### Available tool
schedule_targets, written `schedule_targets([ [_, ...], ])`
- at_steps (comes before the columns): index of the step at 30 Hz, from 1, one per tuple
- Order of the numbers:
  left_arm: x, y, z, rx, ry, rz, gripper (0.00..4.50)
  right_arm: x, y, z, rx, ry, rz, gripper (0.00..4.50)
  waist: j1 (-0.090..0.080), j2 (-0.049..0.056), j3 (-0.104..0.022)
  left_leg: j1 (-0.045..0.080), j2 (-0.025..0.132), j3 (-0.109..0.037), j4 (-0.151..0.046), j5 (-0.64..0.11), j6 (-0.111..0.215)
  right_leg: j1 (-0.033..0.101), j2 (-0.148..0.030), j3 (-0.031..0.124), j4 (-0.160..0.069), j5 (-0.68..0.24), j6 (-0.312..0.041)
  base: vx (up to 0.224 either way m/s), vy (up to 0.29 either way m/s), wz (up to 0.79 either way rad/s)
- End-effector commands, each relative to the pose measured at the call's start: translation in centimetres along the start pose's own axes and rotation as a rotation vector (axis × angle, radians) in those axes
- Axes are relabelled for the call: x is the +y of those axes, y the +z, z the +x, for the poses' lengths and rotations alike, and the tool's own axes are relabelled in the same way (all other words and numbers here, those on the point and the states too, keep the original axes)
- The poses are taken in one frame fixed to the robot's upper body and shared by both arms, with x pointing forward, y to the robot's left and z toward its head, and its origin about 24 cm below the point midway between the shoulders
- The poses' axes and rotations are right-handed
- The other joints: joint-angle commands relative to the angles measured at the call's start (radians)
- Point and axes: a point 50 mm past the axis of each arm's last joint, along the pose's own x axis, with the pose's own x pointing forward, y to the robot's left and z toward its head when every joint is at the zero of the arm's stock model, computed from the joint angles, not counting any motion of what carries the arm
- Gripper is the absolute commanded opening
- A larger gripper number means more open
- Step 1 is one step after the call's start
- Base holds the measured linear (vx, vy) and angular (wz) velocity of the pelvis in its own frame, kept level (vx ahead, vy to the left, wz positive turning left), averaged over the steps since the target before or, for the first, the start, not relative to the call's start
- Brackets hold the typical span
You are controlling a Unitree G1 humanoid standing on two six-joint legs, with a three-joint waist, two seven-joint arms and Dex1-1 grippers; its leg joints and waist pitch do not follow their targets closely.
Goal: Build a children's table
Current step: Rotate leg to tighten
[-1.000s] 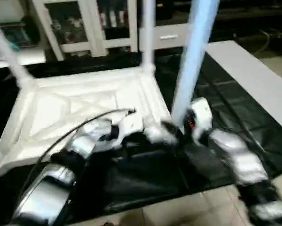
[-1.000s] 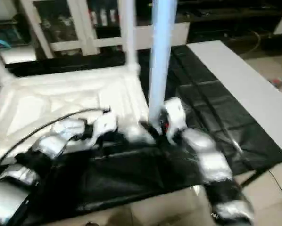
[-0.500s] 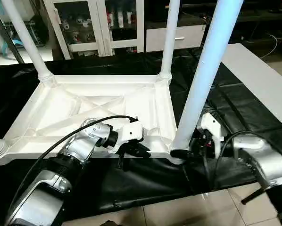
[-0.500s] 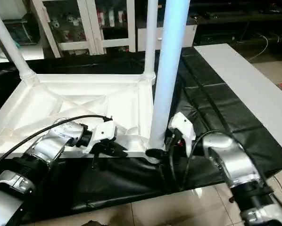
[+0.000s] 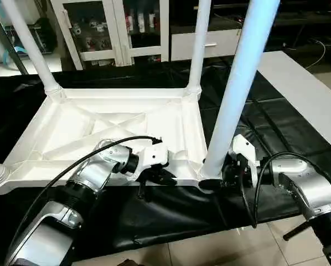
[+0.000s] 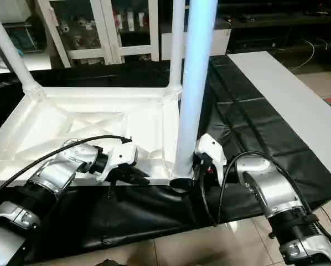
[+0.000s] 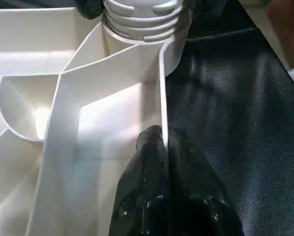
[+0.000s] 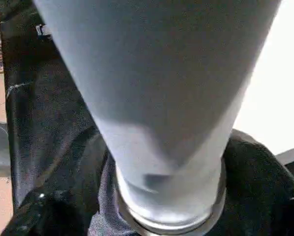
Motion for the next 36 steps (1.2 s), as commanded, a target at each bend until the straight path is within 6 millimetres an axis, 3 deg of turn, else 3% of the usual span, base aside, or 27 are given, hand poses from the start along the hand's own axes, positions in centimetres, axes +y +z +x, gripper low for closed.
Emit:
schedule_targets([
  [1, -0.4, -0.6, -0.1, 0.042, -0.027, -0.001, 0.0, -0.2, 0.2, -0.1, 0.001, 0.013, -0.005, 3.2, 0.001, -0.011, -0.071, 0.022, 0.061, -0.026, -0.071, -0.158, 0.081, 0.045, -0.058, 0.038, -0.058, -0.152, -0.261, 0.0, 0.0, 0.0],
  [7, -0.4, -0.5, 0.0, 0.034, -0.021, -0.01, 0.0, -0.1, 0.2, -0.1, -0.004, 0.02, 0.001, 2.77, 0.002, -0.01, -0.07, 0.022, 0.061, -0.026, -0.072, -0.17, 0.075, 0.045, -0.059, 0.038, -0.058, -0.159, -0.262, 0.0, 0.0, 0.0],
  [15, -0.5, -0.7, 0.0, 0.025, -0.017, -0.017, 0.0, 0.3, -0.4, 0.6, -0.015, -0.021, 0.026, 2.66, -0.003, -0.007, -0.07, 0.023, 0.06, -0.026, -0.072, -0.176, 0.071, 0.045, -0.057, 0.037, -0.059, -0.157, -0.261, 0.0, 0.0, 0.0],
  [16, -0.5, -0.7, 0.0, 0.023, -0.015, -0.017, 0.0, 0.2, -0.5, 0.6, -0.013, -0.034, 0.028, 2.66, -0.003, 0.011, -0.07, 0.026, 0.061, -0.028, -0.073, -0.183, 0.065, 0.043, -0.058, 0.038, -0.059, -0.163, -0.261, 0.0, 0.0, 0.0],
  [17, -0.5, -0.7, 0.0, 0.022, -0.014, -0.018, 0.0, 0.2, -0.5, 0.7, -0.013, -0.038, 0.027, 2.66, -0.009, 0.0, -0.069, 0.025, 0.06, -0.027, -0.075, -0.206, 0.057, 0.045, -0.054, 0.037, -0.062, -0.169, -0.259, 0.0, 0.0, 0.0],
  [18, 0.0, -0.5, 0.3, 0.003, 0.027, -0.029, 0.0, -0.5, -0.8, 0.9, -0.02, -0.149, 0.033, 2.66, -0.01, 0.007, -0.069, 0.025, 0.059, -0.028, -0.076, -0.215, 0.048, 0.043, -0.056, 0.038, -0.064, -0.18, -0.256, 0.0, 0.0, 0.0],
  [20, 0.3, -0.4, 0.6, -0.003, 0.058, -0.029, 0.0, -1.0, -0.9, 1.2, -0.036, -0.225, 0.042, 2.66, -0.017, 0.002, -0.066, 0.024, 0.054, -0.029, -0.078, -0.252, 0.03, 0.043, -0.057, 0.036, -0.071, -0.235, -0.245, 0.0, 0.0, 0.0],
  [21, 1.2, 0.1, 1.1, -0.024, 0.132, -0.039, 0.0, -1.9, -0.7, 1.8, -0.083, -0.361, 0.101, 2.65, -0.024, -0.001, -0.066, 0.026, 0.052, -0.03, -0.079, -0.27, 0.018, 0.04, -0.057, 0.036, -0.076, -0.279, -0.231, 0.0, 0.0, 0.0],
  [24, 1.7, 0.5, 1.3, -0.031, 0.179, -0.037, 0.0, -2.4, -0.5, 2.4, -0.111, -0.441, 0.133, 2.65, -0.035, 0.001, -0.065, 0.024, 0.052, -0.036, -0.083, -0.296, 0.002, 0.041, -0.057, 0.034, -0.08, -0.34, -0.207, 0.0, 0.0, 0.0],
  [25, 2.6, 1.0, 1.7, -0.023, 0.254, -0.025, 0.0, -3.1, -0.4, 3.6, -0.148, -0.578, 0.209, 2.65, -0.04, -0.002, -0.064, 0.024, 0.052, -0.036, -0.084, -0.306, -0.001, 0.038, -0.057, 0.035, -0.084, -0.349, -0.199, 0.0, 0.0, 0.0],
  [26, 2.9, 1.2, 1.8, -0.021, 0.277, -0.021, 0.0, -3.3, -0.4, 4.0, -0.156, -0.624, 0.24, 2.65, -0.049, 0.002, -0.067, 0.026, 0.049, -0.038, -0.083, -0.308, -0.017, 0.033, -0.056, 0.035, -0.081, -0.348, -0.199, 0.0, 0.0, 0.0],
  [28, 3.3, 1.5, 1.9, -0.019, 0.303, -0.018, 0.0, -3.6, -0.5, 4.5, -0.164, -0.68, 0.28, 2.65, -0.055, 0.001, -0.068, 0.021, 0.048, -0.042, -0.086, -0.305, -0.021, 0.039, -0.057, 0.032, -0.08, -0.335, -0.196, 0.0, 0.0, 0.0],
  [29, 3.8, 2.1, 2.2, -0.019, 0.337, -0.016, 0.0, -4.1, -0.4, 5.4, -0.175, -0.776, 0.354, 2.65, -0.063, 0.015, -0.066, 0.025, 0.047, -0.037, -0.084, -0.32, -0.014, 0.03, -0.056, 0.036, -0.081, -0.31, -0.208, 0.0, 0.0, 0.0],
  [31, 4.1, 2.5, 2.4, -0.009, 0.36, -0.008, 0.0, -4.6, -0.1, 6.1, -0.18, -0.872, 0.413, 2.65, -0.075, 0.015, -0.07, 0.019, 0.045, -0.041, -0.085, -0.31, -0.017, 0.039, -0.054, 0.033, -0.079, -0.27, -0.215, 0.0, 0.0, 0.0],
  [32, 4.2, 2.5, 2.4, -0.008, 0.364, -0.007, 0.0, -4.6, -0.1, 6.2, -0.18, -0.887, 0.417, 2.64, -0.076, 0.013, -0.071, 0.02, 0.045, -0.04, -0.084, -0.308, -0.018, 0.038, -0.054, 0.032, -0.078, -0.259, -0.218, 0.0, 0.0, 0.0],
  [34, 4.5, 2.7, 2.7, 0.001, 0.387, -0.004, 0.0, -5.0, 0.3, 6.7, -0.182, -0.956, 0.444, 2.64, -0.082, 0.021, -0.075, 0.02, 0.044, -0.038, -0.08, -0.28, -0.005, 0.042, -0.055, 0.033, -0.073, -0.188, -0.239, 0.0, 0.0, 0.0],
  [36, 4.9, 3.1, 3.2, 0.019, 0.435, 0.002, 0.0, -5.3, 0.7, 7.4, -0.162, -1.064, 0.459, 2.64, -0.083, 0.019, -0.078, 0.02, 0.043, -0.034, -0.075, -0.233, 0.007, 0.041, -0.053, 0.033, -0.066, -0.122, -0.257, 0.0, 0.0, 0.0],
])
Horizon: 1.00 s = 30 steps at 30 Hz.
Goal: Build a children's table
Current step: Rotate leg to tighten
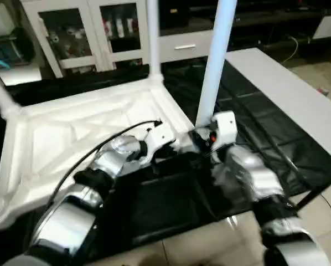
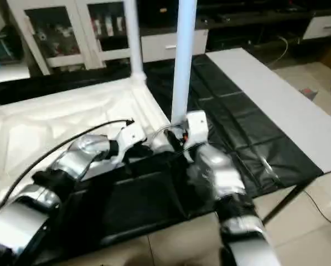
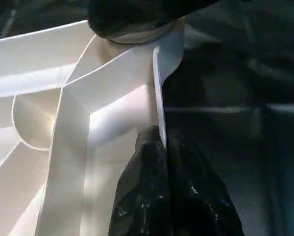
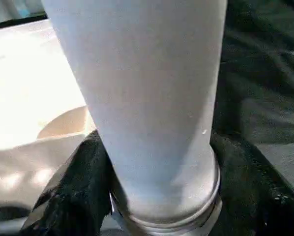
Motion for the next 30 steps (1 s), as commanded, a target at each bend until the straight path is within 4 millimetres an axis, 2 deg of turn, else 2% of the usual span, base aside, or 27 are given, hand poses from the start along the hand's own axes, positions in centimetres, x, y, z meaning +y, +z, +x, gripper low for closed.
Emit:
schedule_targets([
  [1, -0.3, 2.2, 0.9, -0.038, -0.009, 0.1, 0.0, -1.3, -1.5, 0.1, 0.078, -0.209, 0.009, 2.64, 0.002, 0.009, -0.077, 0.021, 0.044, -0.032, -0.079, -0.216, 0.013, 0.048, -0.053, 0.032, -0.063, -0.105, -0.259, 0.0, 0.0, 0.0],
  [2, -0.2, 2.3, 1.1, -0.04, 0.012, 0.104, 0.0, -0.9, -1.5, 0.3, 0.075, -0.233, -0.006, 2.64, 0.002, 0.003, -0.078, 0.021, 0.044, -0.029, -0.077, -0.199, 0.021, 0.047, -0.053, 0.033, -0.061, -0.085, -0.262, 0.0, 0.0, 0.0],
  [3, -0.2, 2.5, 1.1, -0.045, 0.026, 0.104, 0.0, -0.4, -1.5, 0.5, 0.078, -0.227, -0.021, 2.64, 0.007, 0.002, -0.08, 0.019, 0.044, -0.028, -0.074, -0.152, 0.044, 0.052, -0.056, 0.032, -0.055, -0.034, -0.274, 0.0, 0.0, 0.0],
  [4, -0.2, 2.6, 1.2, -0.048, 0.031, 0.105, 0.0, 0.0, -1.5, 0.6, 0.076, -0.228, -0.036, 2.64, 0.008, -0.003, -0.081, 0.018, 0.044, -0.027, -0.073, -0.139, 0.058, 0.053, -0.056, 0.032, -0.054, -0.018, -0.277, 0.0, 0.0, 0.0],
  [6, -0.2, 2.6, 1.2, -0.05, 0.031, 0.105, 0.0, 0.7, -1.5, 0.7, 0.065, -0.195, -0.049, 2.64, 0.011, 0.0, -0.078, 0.017, 0.044, -0.026, -0.072, -0.123, 0.087, 0.053, -0.057, 0.031, -0.055, -0.014, -0.28, 0.0, 0.0, 0.0],
  [7, -0.2, 2.5, 1.1, -0.05, 0.028, 0.105, 0.0, 0.9, -1.4, 0.8, 0.054, -0.183, -0.048, 2.64, 0.014, -0.007, -0.077, 0.017, 0.046, -0.025, -0.072, -0.135, 0.096, 0.055, -0.061, 0.032, -0.057, -0.042, -0.28, 0.0, 0.0, 0.0],
  [9, -0.1, 2.1, 0.9, -0.044, 0.02, 0.11, 0.0, 1.6, -0.9, 0.8, -0.008, -0.124, -0.073, 2.64, 0.017, -0.009, -0.074, 0.018, 0.048, -0.024, -0.074, -0.158, 0.093, 0.052, -0.062, 0.033, -0.064, -0.11, -0.267, 0.0, 0.0, 0.0],
  [11, 0.0, 1.9, 0.7, -0.039, 0.018, 0.114, 0.0, 1.8, -0.8, 0.8, -0.031, -0.084, -0.087, 2.64, 0.017, -0.008, -0.073, 0.019, 0.05, -0.025, -0.076, -0.16, 0.09, 0.052, -0.059, 0.033, -0.063, -0.116, -0.262, 0.0, 0.0, 0.0],
  [12, 0.0, 1.3, 0.5, -0.026, 0.002, 0.117, 0.0, 1.7, -0.6, 0.4, -0.067, -0.046, -0.09, 3.2, 0.016, -0.018, -0.074, 0.018, 0.049, -0.024, -0.075, -0.156, 0.092, 0.053, -0.058, 0.033, -0.063, -0.113, -0.261, 0.0, 0.0, 0.0],
  [13, 0.0, 1.0, 0.3, -0.021, -0.005, 0.115, 0.0, 1.4, -0.5, 0.2, -0.077, -0.031, -0.091, 3.34, 0.02, -0.013, -0.073, 0.018, 0.049, -0.025, -0.075, -0.151, 0.098, 0.053, -0.06, 0.034, -0.061, -0.11, -0.26, 0.0, 0.0, 0.0],
  [14, 0.0, 0.8, 0.1, -0.018, -0.012, 0.114, 0.0, 1.2, -0.4, 0.0, -0.085, -0.021, -0.091, 3.34, 0.021, -0.029, -0.073, 0.017, 0.05, -0.023, -0.075, -0.139, 0.107, 0.054, -0.058, 0.034, -0.061, -0.097, -0.259, 0.0, 0.0, 0.0],
  [15, -0.1, 0.5, -0.2, -0.016, -0.037, 0.112, 0.0, 0.9, 0.1, -0.6, -0.104, 0.027, -0.091, 3.36, 0.029, -0.032, -0.073, 0.016, 0.051, -0.023, -0.074, -0.119, 0.117, 0.056, -0.061, 0.035, -0.056, -0.088, -0.263, 0.0, 0.0, 0.0],
  [16, -0.1, 0.4, -0.3, -0.015, -0.049, 0.111, 0.0, 0.7, 0.3, -0.9, -0.109, 0.056, -0.091, 3.46, 0.032, -0.027, -0.072, 0.017, 0.052, -0.023, -0.073, -0.115, 0.122, 0.055, -0.062, 0.036, -0.055, -0.086, -0.262, 0.0, 0.0, 0.0],
  [17, -0.2, 0.2, -0.6, -0.021, -0.072, 0.116, 0.0, 0.4, 0.5, -1.3, -0.111, 0.106, -0.095, 3.65, 0.036, -0.031, -0.072, 0.019, 0.053, -0.022, -0.073, -0.105, 0.131, 0.053, -0.06, 0.036, -0.055, -0.075, -0.264, 0.0, 0.0, 0.0],
  [19, -0.4, -0.1, -0.9, -0.025, -0.102, 0.117, 0.0, 0.2, 0.7, -1.8, -0.105, 0.175, -0.094, 3.74, 0.039, -0.029, -0.07, 0.018, 0.054, -0.023, -0.074, -0.103, 0.137, 0.054, -0.06, 0.037, -0.052, -0.07, -0.266, 0.0, 0.0, 0.0],
  [20, -0.5, -0.3, -1.1, -0.027, -0.127, 0.122, 0.0, -0.1, 0.7, -2.2, -0.094, 0.215, -0.095, 3.77, 0.042, -0.029, -0.068, 0.02, 0.055, -0.022, -0.075, -0.125, 0.132, 0.049, -0.061, 0.038, -0.056, -0.1, -0.264, 0.0, 0.0, 0.0],
  [21, -1.0, -0.5, -1.3, -0.04, -0.172, 0.133, 0.0, -0.4, 0.7, -2.7, -0.091, 0.256, -0.103, 3.81, 0.047, -0.01, -0.067, 0.023, 0.056, -0.024, -0.076, -0.142, 0.12, 0.049, -0.061, 0.038, -0.057, -0.122, -0.262, 0.0, 0.0, 0.0],
  [22, -1.4, -0.9, -1.6, -0.044, -0.226, 0.133, 0.0, -0.8, 0.7, -3.4, -0.078, 0.325, -0.133, 3.91, 0.048, 0.002, -0.065, 0.024, 0.056, -0.024, -0.078, -0.156, 0.112, 0.048, -0.059, 0.038, -0.062, -0.13, -0.257, 0.0, 0.0, 0.0],
  [23, -1.9, -1.1, -2.0, -0.055, -0.286, 0.141, 0.0, -1.3, 0.8, -4.2, -0.073, 0.393, -0.18, 4.03, 0.052, -0.01, -0.066, 0.024, 0.059, -0.024, -0.078, -0.166, 0.104, 0.052, -0.058, 0.038, -0.06, -0.114, -0.257, 0.0, 0.0, 0.0],
  [24, -2.0, -1.2, -2.0, -0.057, -0.294, 0.141, 0.0, -1.4, 0.8, -4.3, -0.071, 0.402, -0.185, 4.17, 0.06, -0.01, -0.067, 0.028, 0.062, -0.021, -0.078, -0.164, 0.099, 0.048, -0.058, 0.041, -0.059, -0.105, -0.257, 0.0, 0.0, 0.0],
  [25, -2.7, -1.4, -2.5, -0.071, -0.372, 0.141, 0.0, -2.0, 0.7, -5.6, -0.044, 0.5, -0.243, 4.17, 0.064, -0.009, -0.067, 0.03, 0.061, -0.019, -0.077, -0.17, 0.095, 0.046, -0.057, 0.04, -0.057, -0.104, -0.262, 0.0, 0.0, 0.0],
  [26, -2.9, -1.5, -2.7, -0.072, -0.399, 0.14, 0.0, -2.4, 0.6, -6.1, -0.024, 0.534, -0.265, 4.22, 0.072, 0.0, -0.065, 0.024, 0.062, -0.021, -0.078, -0.171, 0.092, 0.051, -0.057, 0.04, -0.055, -0.103, -0.258, 0.0, 0.0, 0.0],
  [27, -3.0, -1.6, -2.8, -0.071, -0.412, 0.137, 0.0, -2.6, 0.5, -6.4, -0.01, 0.553, -0.275, 4.32, 0.074, -0.006, -0.065, 0.025, 0.062, -0.02, -0.079, -0.191, 0.085, 0.048, -0.057, 0.039, -0.059, -0.127, -0.254, 0.0, 0.0, 0.0],
  [29, -3.2, -1.7, -3.0, -0.067, -0.444, 0.131, 0.0, -2.9, 0.1, -7.4, 0.048, 0.634, -0.266, 4.32, 0.079, -0.006, -0.062, 0.027, 0.063, -0.02, -0.082, -0.224, 0.071, 0.047, -0.058, 0.04, -0.064, -0.183, -0.248, 0.0, 0.0, 0.0],
  [30, -3.5, -1.9, -3.3, -0.056, -0.485, 0.114, 0.0, -3.1, -0.3, -8.7, 0.108, 0.751, -0.281, 4.32, 0.079, -0.006, -0.062, 0.028, 0.064, -0.021, -0.084, -0.235, 0.064, 0.048, -0.058, 0.04, -0.064, -0.197, -0.247, 0.0, 0.0, 0.0],
])
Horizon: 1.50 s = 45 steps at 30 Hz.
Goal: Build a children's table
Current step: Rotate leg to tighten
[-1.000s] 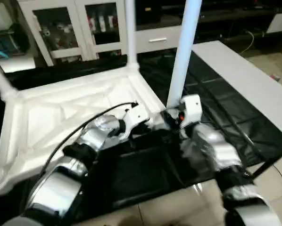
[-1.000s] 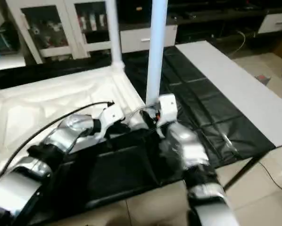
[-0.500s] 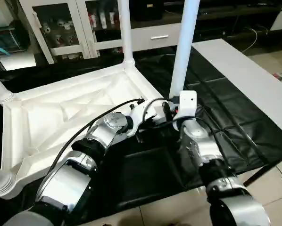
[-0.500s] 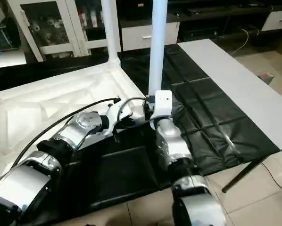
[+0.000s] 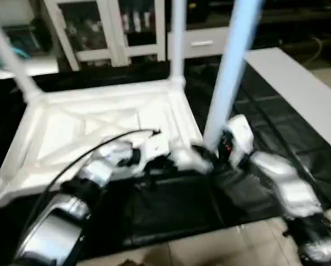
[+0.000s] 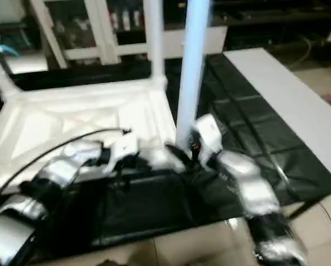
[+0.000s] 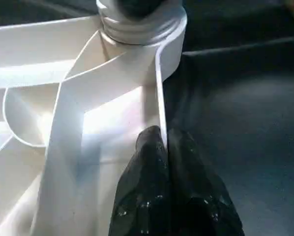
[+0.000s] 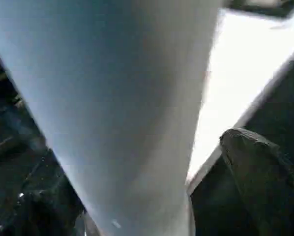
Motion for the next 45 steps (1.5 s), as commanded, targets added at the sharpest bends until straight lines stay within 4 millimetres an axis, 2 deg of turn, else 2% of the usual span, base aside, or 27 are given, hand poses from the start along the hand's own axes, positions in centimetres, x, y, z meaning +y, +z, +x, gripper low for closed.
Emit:
schedule_targets([
  [1, -1.3, -0.1, 0.4, 0.027, -0.143, -0.005, 0.0, 1.2, -0.3, -1.2, 0.054, 0.188, -0.004, 4.32, 0.003, -0.007, -0.066, 0.029, 0.066, -0.023, -0.078, -0.242, 0.061, 0.046, -0.058, 0.043, -0.066, -0.207, -0.245, 0.0, 0.0, 0.0],
  [4, -1.8, -0.2, 0.1, 0.037, -0.181, -0.018, 0.0, 1.2, -0.7, -1.8, 0.106, 0.238, -0.013, 4.32, -0.002, -0.011, -0.063, 0.022, 0.063, -0.025, -0.082, -0.255, 0.051, 0.045, -0.06, 0.042, -0.069, -0.255, -0.235, 0.0, 0.0, 0.0],
  [7, -1.7, -0.4, 0.0, 0.051, -0.164, -0.02, 0.0, 1.2, -0.9, -1.9, 0.145, 0.279, -0.033, 4.32, -0.005, -0.007, -0.062, 0.028, 0.061, -0.026, -0.081, -0.274, 0.036, 0.037, -0.059, 0.043, -0.079, -0.31, -0.217, 0.0, 0.0, 0.0],
  [10, -1.4, -0.6, 0.0, 0.068, -0.138, -0.02, 0.0, 0.9, -0.9, -1.5, 0.156, 0.265, -0.039, 4.32, -0.006, -0.007, -0.064, 0.025, 0.059, -0.029, -0.082, -0.264, 0.03, 0.041, -0.058, 0.041, -0.075, -0.294, -0.217, 0.0, 0.0, 0.0],
  [13, -1.3, -0.3, 0.1, 0.062, -0.129, -0.028, 0.0, 0.9, -0.6, -1.4, 0.15, 0.274, -0.042, 4.32, -0.004, -0.007, -0.065, 0.028, 0.06, -0.027, -0.081, -0.264, 0.031, 0.038, -0.058, 0.042, -0.076, -0.286, -0.22, 0.0, 0.0, 0.0],
  [15, -1.3, -0.3, 0.0, 0.064, -0.131, -0.03, 0.0, 0.8, -0.5, -1.3, 0.145, 0.281, -0.043, 4.32, -0.003, -0.009, -0.066, 0.024, 0.061, -0.029, -0.081, -0.247, 0.036, 0.042, -0.059, 0.042, -0.072, -0.269, -0.223, 0.0, 0.0, 0.0],
  [16, -1.4, -0.3, 0.0, 0.066, -0.131, -0.03, 0.0, 0.8, -0.5, -1.2, 0.144, 0.282, -0.042, 4.15, -0.004, -0.01, -0.065, 0.023, 0.06, -0.029, -0.082, -0.245, 0.038, 0.042, -0.058, 0.042, -0.072, -0.267, -0.222, 0.0, 0.0, 0.0],
  [17, -1.4, -0.3, 0.0, 0.067, -0.13, -0.031, 0.0, 0.8, -0.5, -1.2, 0.144, 0.283, -0.041, 4.05, -0.004, -0.015, -0.066, 0.023, 0.061, -0.029, -0.081, -0.241, 0.041, 0.042, -0.059, 0.041, -0.071, -0.263, -0.223, 0.0, 0.0, 0.0],
  [19, -1.5, -0.3, 0.0, 0.066, -0.129, -0.033, 0.0, 0.9, -0.7, -1.1, 0.149, 0.292, -0.041, 4.05, -0.004, -0.012, -0.066, 0.021, 0.06, -0.029, -0.08, -0.238, 0.042, 0.043, -0.06, 0.042, -0.07, -0.265, -0.224, 0.0, 0.0, 0.0],
  [20, -1.5, -0.3, -0.1, 0.065, -0.128, -0.034, 0.0, 0.9, -0.8, -1.1, 0.154, 0.301, -0.04, 3.85, -0.004, -0.011, -0.066, 0.022, 0.06, -0.028, -0.079, -0.231, 0.044, 0.042, -0.06, 0.042, -0.071, -0.264, -0.224, 0.0, 0.0, 0.0],
  [23, -1.5, -0.4, -0.1, 0.065, -0.128, -0.035, 0.0, 1.0, -0.9, -1.1, 0.159, 0.305, -0.041, 3.67, -0.004, -0.011, -0.066, 0.022, 0.06, -0.028, -0.079, -0.231, 0.047, 0.042, -0.06, 0.042, -0.071, -0.266, -0.223, 0.0, 0.0, 0.0],
  [25, -1.5, -0.5, -0.2, 0.066, -0.124, -0.038, 0.0, 0.8, -0.9, -1.1, 0.161, 0.303, -0.039, 3.42, -0.004, -0.005, -0.067, 0.022, 0.06, -0.029, -0.079, -0.232, 0.044, 0.043, -0.059, 0.041, -0.07, -0.257, -0.225, 0.0, 0.0, 0.0],
  [26, -1.5, -0.5, -0.2, 0.065, -0.123, -0.04, 0.0, 0.8, -0.8, -1.2, 0.16, 0.304, -0.038, 3.31, -0.005, -0.008, -0.067, 0.022, 0.059, -0.028, -0.079, -0.235, 0.044, 0.043, -0.058, 0.041, -0.071, -0.253, -0.226, 0.0, 0.0, 0.0],
  [32, -1.4, -0.3, -0.1, 0.062, -0.117, -0.04, 0.0, 0.8, -0.9, -1.1, 0.16, 0.312, -0.034, 2.91, -0.004, -0.01, -0.066, 0.023, 0.06, -0.028, -0.079, -0.242, 0.043, 0.043, -0.06, 0.041, -0.072, -0.27, -0.225, 0.0, 0.0, 0.0],
  [34, -1.6, -0.5, -0.1, 0.06, -0.118, -0.045, 0.0, 1.0, -1.0, -1.0, 0.157, 0.316, -0.03, 2.79, -0.004, -0.004, -0.066, 0.023, 0.059, -0.029, -0.08, -0.249, 0.04, 0.042, -0.06, 0.041, -0.073, -0.28, -0.222, 0.0, 0.0, 0.0],
  [37, -1.9, -0.6, -0.1, 0.052, -0.126, -0.056, 0.0, 1.3, -1.1, -0.9, 0.149, 0.324, -0.024, 2.72, -0.007, -0.006, -0.067, 0.023, 0.059, -0.029, -0.08, -0.247, 0.04, 0.043, -0.058, 0.041, -0.073, -0.269, -0.222, 0.0, 0.0, 0.0],
  [38, -2.0, -0.9, -0.2, 0.048, -0.12, -0.071, 0.0, 1.5, -1.2, -0.8, 0.145, 0.327, -0.016, 2.72, -0.008, 0.002, -0.067, 0.023, 0.059, -0.03, -0.08, -0.245, 0.04, 0.043, -0.057, 0.04, -0.071, -0.263, -0.224, 0.0, 0.0, 0.0],
  [40, -2.0, -1.0, -0.2, 0.046, -0.115, -0.079, 0.0, 1.6, -1.3, -0.8, 0.141, 0.316, -0.008, 2.7, -0.012, -0.004, -0.068, 0.02, 0.058, -0.029, -0.08, -0.238, 0.045, 0.045, -0.056, 0.039, -0.07, -0.245, -0.227, 0.0, 0.0, 0.0],
  [42, -1.9, -1.1, 0.1, 0.042, -0.096, -0.094, 0.0, 1.3, -1.5, -0.6, 0.116, 0.262, 0.023, 2.7, -0.012, -0.006, -0.068, 0.02, 0.057, -0.028, -0.078, -0.235, 0.052, 0.044, -0.056, 0.04, -0.071, -0.247, -0.226, 0.0, 0.0, 0.0],
  [44, -1.2, -0.6, 0.7, 0.01, -0.038, -0.106, 0.0, 0.6, -1.7, 0.2, 0.075, 0.131, 0.052, 2.7, -0.013, -0.012, -0.067, 0.02, 0.057, -0.028, -0.079, -0.241, 0.051, 0.042, -0.058, 0.04, -0.074, -0.284, -0.219, 0.0, 0.0, 0.0],
  [45, -0.8, -0.4, 0.9, 0.0, -0.006, -0.104, 0.0, 0.4, -1.8, 0.6, 0.063, 0.079, 0.065, 2.7, -0.018, -0.006, -0.063, 0.022, 0.054, -0.028, -0.081, -0.266, 0.039, 0.036, -0.058, 0.04, -0.081, -0.338, -0.21, 0.0, 0.0, 0.0],
])
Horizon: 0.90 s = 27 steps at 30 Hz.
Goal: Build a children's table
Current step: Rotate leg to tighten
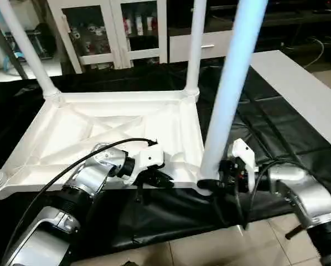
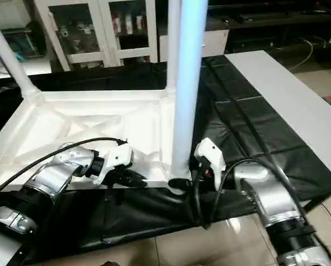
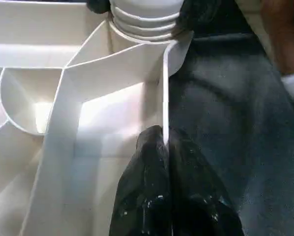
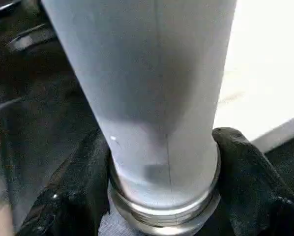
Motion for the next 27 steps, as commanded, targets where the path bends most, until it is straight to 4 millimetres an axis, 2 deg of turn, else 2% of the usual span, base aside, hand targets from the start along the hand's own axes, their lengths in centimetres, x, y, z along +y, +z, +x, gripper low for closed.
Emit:
schedule_targets([
  [1, 1.1, 0.8, 1.8, -0.027, 0.107, -0.013, 0.0, -1.3, -0.2, 1.8, -0.061, -0.23, 0.069, 2.7, -0.01, -0.019, -0.055, 0.024, 0.051, -0.032, -0.082, -0.306, 0.014, 0.027, -0.06, 0.035, -0.09, -0.416, -0.185, 0.0, 0.0, 0.0],
  [3, 1.7, 1.3, 2.2, -0.039, 0.162, -0.017, 0.0, -1.7, -0.3, 2.6, -0.077, -0.312, 0.099, 2.69, -0.015, -0.018, -0.054, 0.026, 0.049, -0.032, -0.081, -0.319, 0.003, 0.024, -0.06, 0.035, -0.091, -0.434, -0.182, -0.05, 0.003, -0.03],
  [4, 1.9, 1.6, 2.3, -0.045, 0.185, -0.019, 0.0, -1.8, -0.3, 3.0, -0.083, -0.346, 0.112, 2.69, -0.025, -0.018, -0.053, 0.018, 0.048, -0.043, -0.088, -0.341, -0.015, 0.035, -0.062, 0.029, -0.093, -0.484, -0.152, -0.053, 0.015, -0.09],
  [5, 1.9, 1.6, 2.3, -0.045, 0.185, -0.019, 0.0, -1.8, -0.3, 3.0, -0.083, -0.346, 0.112, 2.69, -0.029, -0.019, -0.052, 0.015, 0.047, -0.043, -0.09, -0.343, -0.013, 0.035, -0.062, 0.028, -0.095, -0.49, -0.144, 0.0, 0.0, 0.0],
  [6, 2.4, 2.3, 2.9, -0.053, 0.222, -0.016, 0.0, -2.3, -0.2, 4.0, -0.096, -0.469, 0.156, 2.69, -0.035, -0.011, -0.054, 0.021, 0.049, -0.043, -0.09, -0.355, -0.013, 0.028, -0.062, 0.03, -0.099, -0.473, -0.142, 0.0, 0.0, 0.0],
  [7, 2.6, 2.6, 3.0, -0.055, 0.234, -0.014, 0.0, -2.5, -0.2, 4.4, -0.1, -0.519, 0.175, 2.69, -0.04, -0.011, -0.055, 0.024, 0.049, -0.043, -0.091, -0.364, -0.016, 0.025, -0.06, 0.03, -0.099, -0.457, -0.15, 0.0, 0.0, 0.0],
  [8, 2.9, 2.8, 3.2, -0.047, 0.255, -0.003, 0.0, -2.9, 0.1, 5.1, -0.1, -0.598, 0.182, 2.68, -0.05, -0.009, -0.055, 0.017, 0.046, -0.045, -0.092, -0.362, -0.019, 0.032, -0.058, 0.027, -0.095, -0.43, -0.157, 0.0, 0.0, 0.0],
  [9, 2.9, 2.8, 3.2, -0.047, 0.255, -0.003, 0.0, -2.9, 0.1, 5.1, -0.1, -0.598, 0.182, 2.68, -0.054, -0.01, -0.055, 0.014, 0.045, -0.045, -0.093, -0.36, -0.02, 0.032, -0.059, 0.027, -0.096, -0.424, -0.157, 0.0, 0.0, 0.0],
  [10, 3.3, 3.0, 3.4, -0.026, 0.292, 0.012, 0.0, -3.2, 0.6, 6.2, -0.114, -0.726, 0.193, 2.68, -0.059, 0.009, -0.056, 0.019, 0.047, -0.046, -0.094, -0.371, -0.025, 0.027, -0.059, 0.028, -0.096, -0.4, -0.164, 0.0, 0.0, 0.0],
  [11, 3.4, 3.1, 3.5, -0.019, 0.307, 0.016, 0.0, -3.4, 0.8, 6.5, -0.12, -0.78, 0.2, 2.68, -0.067, 0.01, -0.058, 0.02, 0.045, -0.046, -0.093, -0.375, -0.03, 0.027, -0.057, 0.027, -0.095, -0.378, -0.172, 0.0, 0.0, 0.0],
  [12, 3.6, 3.1, 3.6, -0.013, 0.319, 0.014, 0.0, -3.5, 1.0, 6.9, -0.127, -0.831, 0.224, 2.68, -0.076, 0.004, -0.063, 0.015, 0.042, -0.047, -0.094, -0.367, -0.036, 0.035, -0.056, 0.024, -0.091, -0.335, -0.182, 0.0, 0.0, 0.0],
  [13, 3.7, 3.2, 3.8, -0.008, 0.331, 0.014, 0.0, -3.7, 1.2, 7.2, -0.129, -0.897, 0.241, 2.68, -0.076, 0.004, -0.061, 0.015, 0.043, -0.046, -0.094, -0.362, -0.025, 0.036, -0.057, 0.025, -0.09, -0.31, -0.193, 0.0, 0.0, 0.0],
  [14, 3.8, 3.3, 3.9, -0.005, 0.339, 0.013, 0.0, -3.8, 1.3, 7.4, -0.127, -0.943, 0.25, 2.68, -0.075, 0.007, -0.062, 0.02, 0.043, -0.041, -0.091, -0.36, -0.017, 0.031, -0.057, 0.028, -0.092, -0.29, -0.204, 0.0, 0.0, 0.0],
  [15, 3.9, 3.4, 4.0, -0.003, 0.348, 0.013, 0.0, -3.8, 1.4, 7.6, -0.12, -0.99, 0.248, 2.68, -0.074, 0.001, -0.063, 0.022, 0.043, -0.039, -0.09, -0.352, -0.013, 0.029, -0.057, 0.028, -0.092, -0.278, -0.21, 0.0, 0.0, 0.0],
  [17, 4.0, 3.5, 4.0, -0.003, 0.355, 0.013, 0.0, -3.8, 1.6, 7.8, -0.114, -1.024, 0.242, 2.68, -0.071, 0.003, -0.066, 0.017, 0.042, -0.038, -0.088, -0.313, 0.002, 0.038, -0.059, 0.028, -0.086, -0.235, -0.223, 0.0, 0.0, 0.0],
  [18, 4.1, 3.5, 4.1, 0.001, 0.368, 0.02, 0.0, -3.7, 1.9, 8.3, -0.111, -1.063, 0.218, 2.67, -0.066, -0.01, -0.07, 0.017, 0.044, -0.033, -0.084, -0.263, 0.026, 0.037, -0.057, 0.03, -0.08, -0.171, -0.236, 0.067, -0.002, 0.01],
  [19, 4.2, 3.5, 4.1, 0.003, 0.373, 0.022, 0.0, -3.5, 2.0, 8.7, -0.11, -1.071, 0.203, 2.67, -0.065, -0.005, -0.072, 0.016, 0.043, -0.034, -0.082, -0.242, 0.031, 0.038, -0.058, 0.03, -0.075, -0.154, -0.243, 0.0, 0.0, 0.0],
  [21, 4.2, 3.3, 3.9, 0.001, 0.382, 0.021, 0.0, -2.8, 2.6, 9.8, -0.149, -1.032, 0.181, 2.67, -0.062, -0.003, -0.074, 0.019, 0.042, -0.03, -0.078, -0.203, 0.054, 0.04, -0.06, 0.03, -0.072, -0.117, -0.256, 0.0, 0.0, 0.0],
  [22, 4.2, 3.1, 3.8, 0.001, 0.374, 0.021, 0.0, -2.5, 2.9, 10.2, -0.174, -1.002, 0.183, 2.67, -0.06, -0.006, -0.075, 0.014, 0.042, -0.029, -0.076, -0.166, 0.075, 0.046, -0.061, 0.03, -0.068, -0.077, -0.262, 0.0, 0.0, 0.0],
  [23, 4.1, 3.0, 3.7, 0.002, 0.368, 0.022, 0.0, -2.3, 3.2, 10.5, -0.196, -0.978, 0.178, 2.67, -0.059, -0.005, -0.075, 0.015, 0.043, -0.027, -0.074, -0.144, 0.097, 0.045, -0.061, 0.03, -0.065, -0.053, -0.27, 0.0, 0.0, 0.0],
  [24, 4.1, 2.8, 3.4, 0.002, 0.366, 0.027, 0.0, -2.0, 3.6, 10.7, -0.232, -0.912, 0.165, 2.67, -0.059, -0.004, -0.075, 0.014, 0.044, -0.027, -0.073, -0.137, 0.105, 0.046, -0.06, 0.029, -0.064, -0.049, -0.272, 0.0, 0.0, 0.0],
  [25, 4.0, 2.5, 3.0, 0.007, 0.35, 0.041, 0.0, -1.7, 4.3, 10.6, -0.28, -0.851, 0.123, 3.23, -0.058, -0.004, -0.074, 0.014, 0.044, -0.027, -0.072, -0.135, 0.12, 0.049, -0.06, 0.028, -0.064, -0.045, -0.274, 0.0, 0.0, 0.0],
  [26, 4.0, 2.4, 2.8, 0.008, 0.345, 0.043, 0.0, -1.7, 4.4, 10.5, -0.29, -0.835, 0.119, 3.23, -0.058, 0.001, -0.074, 0.012, 0.045, -0.027, -0.072, -0.127, 0.128, 0.051, -0.061, 0.028, -0.061, -0.042, -0.273, 0.0, 0.0, 0.0],
  [27, 3.9, 2.3, 2.6, 0.009, 0.337, 0.047, 0.0, -1.6, 4.6, 10.4, -0.304, -0.811, 0.111, 3.37, -0.058, -0.001, -0.074, 0.013, 0.047, -0.029, -0.073, -0.124, 0.13, 0.052, -0.059, 0.027, -0.061, -0.038, -0.274, 0.0, 0.0, 0.0],
])
